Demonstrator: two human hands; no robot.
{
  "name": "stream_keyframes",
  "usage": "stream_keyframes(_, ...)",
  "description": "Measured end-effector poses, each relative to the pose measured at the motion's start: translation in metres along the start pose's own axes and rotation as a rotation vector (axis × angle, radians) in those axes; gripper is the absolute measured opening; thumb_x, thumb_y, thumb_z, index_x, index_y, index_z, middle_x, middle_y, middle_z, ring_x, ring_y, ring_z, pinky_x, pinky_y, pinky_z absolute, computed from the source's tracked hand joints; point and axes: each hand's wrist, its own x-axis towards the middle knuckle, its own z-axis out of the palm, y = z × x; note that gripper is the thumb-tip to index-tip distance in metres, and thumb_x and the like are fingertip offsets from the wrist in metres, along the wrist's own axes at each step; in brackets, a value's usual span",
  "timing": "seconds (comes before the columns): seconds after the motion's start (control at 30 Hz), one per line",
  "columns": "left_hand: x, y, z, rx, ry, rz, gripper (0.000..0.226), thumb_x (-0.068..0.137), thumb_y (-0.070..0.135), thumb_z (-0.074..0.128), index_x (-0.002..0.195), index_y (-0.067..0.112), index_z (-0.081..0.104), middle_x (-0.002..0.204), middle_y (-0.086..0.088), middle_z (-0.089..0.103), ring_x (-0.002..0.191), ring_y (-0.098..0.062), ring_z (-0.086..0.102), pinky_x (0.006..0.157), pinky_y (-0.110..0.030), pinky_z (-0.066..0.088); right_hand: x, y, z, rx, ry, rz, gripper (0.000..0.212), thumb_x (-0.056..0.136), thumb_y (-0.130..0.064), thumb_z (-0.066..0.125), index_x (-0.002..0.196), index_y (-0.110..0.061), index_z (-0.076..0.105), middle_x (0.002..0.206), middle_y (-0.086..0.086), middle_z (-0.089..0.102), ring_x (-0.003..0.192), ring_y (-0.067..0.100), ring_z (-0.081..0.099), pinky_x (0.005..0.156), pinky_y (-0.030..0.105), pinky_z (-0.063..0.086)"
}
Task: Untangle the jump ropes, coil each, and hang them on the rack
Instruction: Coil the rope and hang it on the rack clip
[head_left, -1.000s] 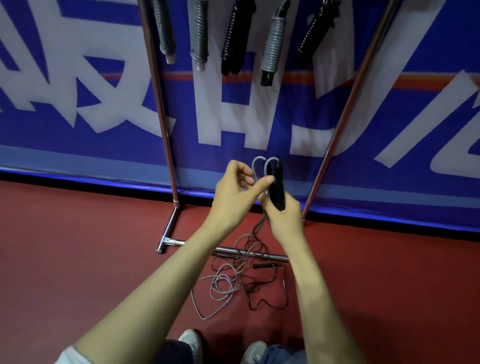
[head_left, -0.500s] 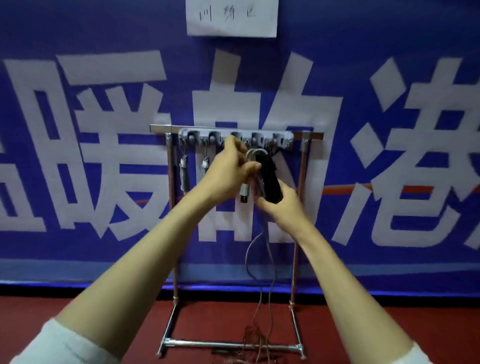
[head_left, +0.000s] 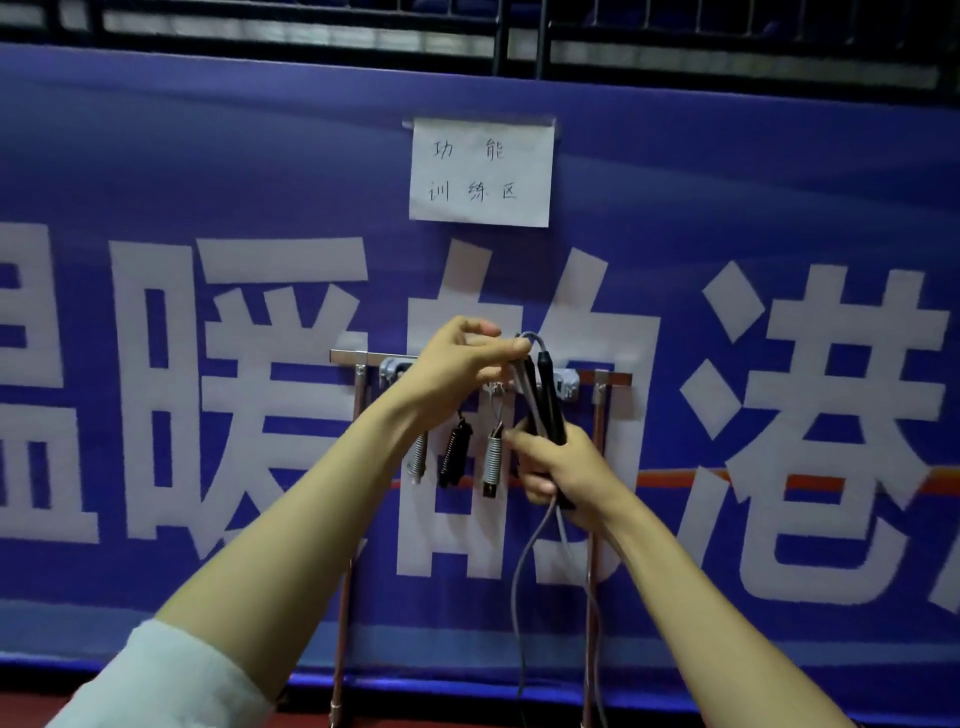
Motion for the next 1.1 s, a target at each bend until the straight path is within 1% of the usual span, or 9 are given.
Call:
stream_keyframes(0.07,0.002,-0.009,-0.003,0.041,-0.085,-0.025,0.056,0.080,0.019,0.077,0.126,0.001,0.051,0.111,-0.010,0.065,0.089,-0.014,0.065,0.077,-0.026,0.054,0.003,-0.005,0.003,0.082,-0.008,0.016,0.023,0.093,-0.012,0.060,0.071,-0.013,0.053,0.049,0.001,0.032,0.036,0.011,0.029,0.038,0.022,0.029)
stream_keyframes(0.27,0.002,-0.023,-0.008,0.057,-0.357,-0.090,0.034,0.086,0.019,0.067,0.114,0.000,0.067,0.065,-0.008,0.061,0.085,-0.023,0.061,0.090,-0.028,0.053,0.002,-0.018,0.001,0.200,-0.219,0.097,0.003,0.089,-0.015,0.062,0.086,-0.013,0.063,0.056,0.001,0.027,0.037,0.006,0.031,0.038,0.020,0.027)
stream_keyframes(0.33,0.004,-0.025,-0.013,-0.027,-0.427,-0.119,0.032,0.084,0.021,0.068,0.112,0.006,0.070,0.098,-0.028,0.068,0.110,-0.037,0.046,0.101,-0.033,0.050,-0.001,-0.021,-0.003,0.225,-0.350,0.137,0.005,0.090,-0.016,0.062,0.087,-0.013,0.061,0.054,-0.003,0.029,0.036,0.004,0.031,0.038,0.018,0.027)
stream_keyframes(0.4,0.003,-0.027,-0.014,-0.097,-0.457,-0.137,0.025,0.085,0.019,0.066,0.107,0.013,0.074,0.129,-0.040,0.049,0.116,-0.038,0.036,0.096,-0.028,0.052,-0.003,-0.020,-0.007,0.321,-0.451,0.178,0.013,0.089,-0.019,0.065,0.091,-0.010,0.057,0.053,-0.005,0.031,0.036,0.002,0.032,0.036,0.015,0.029)
stream_keyframes(0.63,0.005,-0.028,-0.019,-0.068,-0.589,-0.147,0.036,0.093,0.006,0.053,0.128,0.008,0.057,0.132,-0.010,0.061,0.055,-0.001,0.050,0.056,-0.012,0.045,0.002,-0.007,-0.007,0.515,-0.581,0.158,0.024,0.080,-0.031,0.078,0.070,-0.015,0.061,0.047,-0.009,0.035,0.033,0.000,0.033,0.033,0.012,0.031)
stream_keyframes(0.73,0.003,-0.024,-0.014,0.026,-0.528,-0.123,0.032,0.093,0.017,0.056,0.123,0.007,0.059,0.122,-0.008,0.068,0.047,-0.003,0.050,0.055,-0.012,0.047,0.005,-0.005,-0.004,0.490,-0.508,0.168,0.032,0.081,-0.027,0.077,0.068,-0.013,0.052,0.047,-0.007,0.036,0.033,0.001,0.033,0.034,0.013,0.029)
stream_keyframes(0.83,0.004,-0.031,-0.006,-0.004,-0.366,-0.108,0.024,0.090,0.018,0.058,0.112,0.008,0.065,0.107,-0.006,0.073,0.088,-0.015,0.069,0.082,-0.024,0.056,0.011,-0.013,-0.003,0.294,-0.319,0.181,0.028,0.085,-0.024,0.068,0.065,-0.012,0.051,0.048,-0.004,0.036,0.036,0.003,0.034,0.037,0.015,0.027)
stream_keyframes(0.93,0.008,-0.038,-0.005,-0.110,-0.265,-0.163,0.027,0.083,0.020,0.064,0.107,0.008,0.067,0.100,-0.006,0.072,0.101,-0.023,0.065,0.103,-0.040,0.045,0.013,-0.019,0.000,0.197,-0.252,0.201,0.016,0.083,-0.021,0.067,0.080,-0.009,0.056,0.052,-0.002,0.039,0.038,0.005,0.035,0.038,0.016,0.027)
stream_keyframes(1.1,0.012,-0.032,-0.009,-0.021,-0.253,-0.158,0.017,0.090,0.014,0.060,0.104,0.009,0.067,0.094,-0.003,0.075,0.093,-0.022,0.068,0.085,-0.029,0.052,0.014,-0.011,0.002,0.048,-0.162,0.089,0.026,0.081,-0.030,0.069,0.086,-0.007,0.059,0.067,0.005,0.055,0.056,0.015,0.052,0.055,0.025,0.046)
